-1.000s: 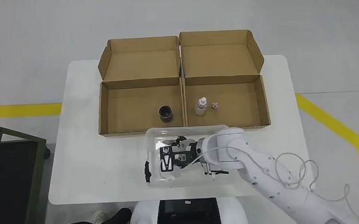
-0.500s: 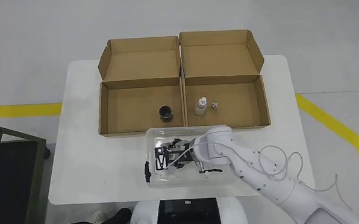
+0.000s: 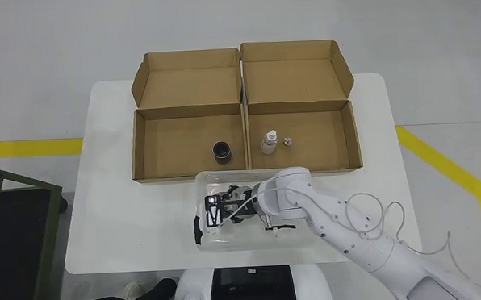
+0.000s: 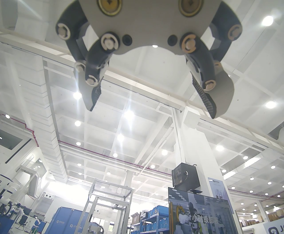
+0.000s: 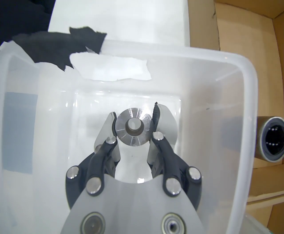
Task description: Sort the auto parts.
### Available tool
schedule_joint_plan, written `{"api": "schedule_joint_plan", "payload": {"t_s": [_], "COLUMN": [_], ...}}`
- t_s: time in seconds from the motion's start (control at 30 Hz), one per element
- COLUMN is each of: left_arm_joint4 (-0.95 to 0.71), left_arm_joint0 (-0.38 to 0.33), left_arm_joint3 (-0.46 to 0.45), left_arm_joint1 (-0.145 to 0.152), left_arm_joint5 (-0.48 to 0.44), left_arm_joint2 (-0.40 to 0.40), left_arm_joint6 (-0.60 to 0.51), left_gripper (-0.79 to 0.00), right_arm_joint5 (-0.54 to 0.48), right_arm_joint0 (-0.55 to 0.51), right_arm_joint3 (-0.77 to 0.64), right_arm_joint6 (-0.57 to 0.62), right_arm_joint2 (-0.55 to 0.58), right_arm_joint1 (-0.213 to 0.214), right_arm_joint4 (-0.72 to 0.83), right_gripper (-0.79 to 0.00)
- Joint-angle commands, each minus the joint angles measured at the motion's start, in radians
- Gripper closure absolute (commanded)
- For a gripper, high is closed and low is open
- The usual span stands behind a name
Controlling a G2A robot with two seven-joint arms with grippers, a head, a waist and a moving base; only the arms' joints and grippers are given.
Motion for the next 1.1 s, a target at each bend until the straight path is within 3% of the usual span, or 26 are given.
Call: {"api": "schedule_joint_plan", "payload": {"t_s": [0.0, 0.5, 1.07], "left_arm_joint4": [0.0, 0.0, 0.0], "left_arm_joint0": [0.0, 0.0, 0.0], "left_arm_joint3": [0.0, 0.0, 0.0], "left_arm_joint1": [0.0, 0.0, 0.0], "left_arm_joint5": [0.0, 0.0, 0.0], "left_arm_joint2": [0.0, 0.0, 0.0], "left_arm_joint6": [0.0, 0.0, 0.0], "left_gripper": [-0.785, -0.785, -0.785], "right_arm_joint5": [-0.006, -0.057, -0.069], "right_arm_joint0": [-0.006, -0.102, -0.201], "right_arm_joint3": [-0.023, -0.257, -0.453], "right_arm_joint6": [0.003, -0.022, -0.177], "right_arm_joint2": [0.011, 0.208, 0.454], "right_arm_joint1": [0.004, 0.062, 0.111], "right_arm_joint4": [0.007, 0.074, 0.104], "right_gripper": [0.0, 0.0, 0.0]}}
